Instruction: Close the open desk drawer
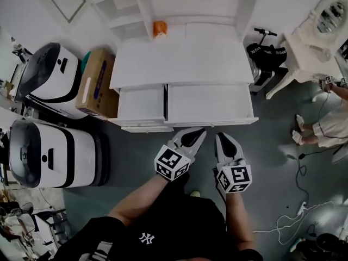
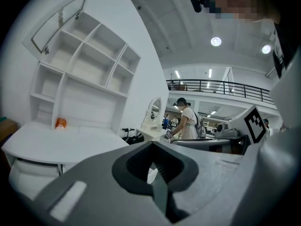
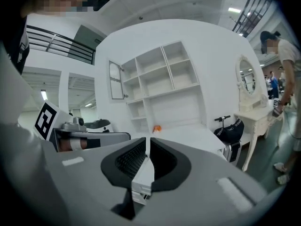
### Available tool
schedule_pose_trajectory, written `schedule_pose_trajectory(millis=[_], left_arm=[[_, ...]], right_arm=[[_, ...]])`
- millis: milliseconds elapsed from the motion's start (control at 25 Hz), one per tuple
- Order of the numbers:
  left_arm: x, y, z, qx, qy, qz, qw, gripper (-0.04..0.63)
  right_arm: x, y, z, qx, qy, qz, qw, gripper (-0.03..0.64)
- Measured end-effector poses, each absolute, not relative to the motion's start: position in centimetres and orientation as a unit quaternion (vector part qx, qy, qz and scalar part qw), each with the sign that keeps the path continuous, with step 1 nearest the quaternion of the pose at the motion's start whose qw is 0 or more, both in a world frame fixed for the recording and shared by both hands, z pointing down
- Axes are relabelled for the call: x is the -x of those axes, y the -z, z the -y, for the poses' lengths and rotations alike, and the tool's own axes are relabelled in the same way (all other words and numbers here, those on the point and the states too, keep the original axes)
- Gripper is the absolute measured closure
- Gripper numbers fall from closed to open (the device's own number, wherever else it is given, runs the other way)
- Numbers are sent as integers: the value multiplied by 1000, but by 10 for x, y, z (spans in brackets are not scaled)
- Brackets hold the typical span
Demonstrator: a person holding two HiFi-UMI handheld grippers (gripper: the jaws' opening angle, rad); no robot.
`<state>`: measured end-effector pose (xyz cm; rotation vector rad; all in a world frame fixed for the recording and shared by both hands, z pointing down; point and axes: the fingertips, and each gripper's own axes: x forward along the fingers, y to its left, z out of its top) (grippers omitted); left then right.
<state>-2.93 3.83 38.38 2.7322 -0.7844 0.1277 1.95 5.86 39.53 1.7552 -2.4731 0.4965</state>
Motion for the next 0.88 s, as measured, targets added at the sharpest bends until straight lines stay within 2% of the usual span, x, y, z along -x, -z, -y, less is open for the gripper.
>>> schedule_pose_trajectory(millis=[280, 520, 880], left_arm=[[21, -436, 14, -957, -71, 227, 168, 594], [1, -467, 31, -958, -94, 200, 185, 594], [-17, -511, 60, -943, -125, 226, 210, 594]], right_arm=[[-24, -464, -17, -596, -202, 772, 87, 531], [-42, -519, -15, -605, -240, 748, 130, 529], [-55, -609, 2, -567, -278, 752, 186, 518]])
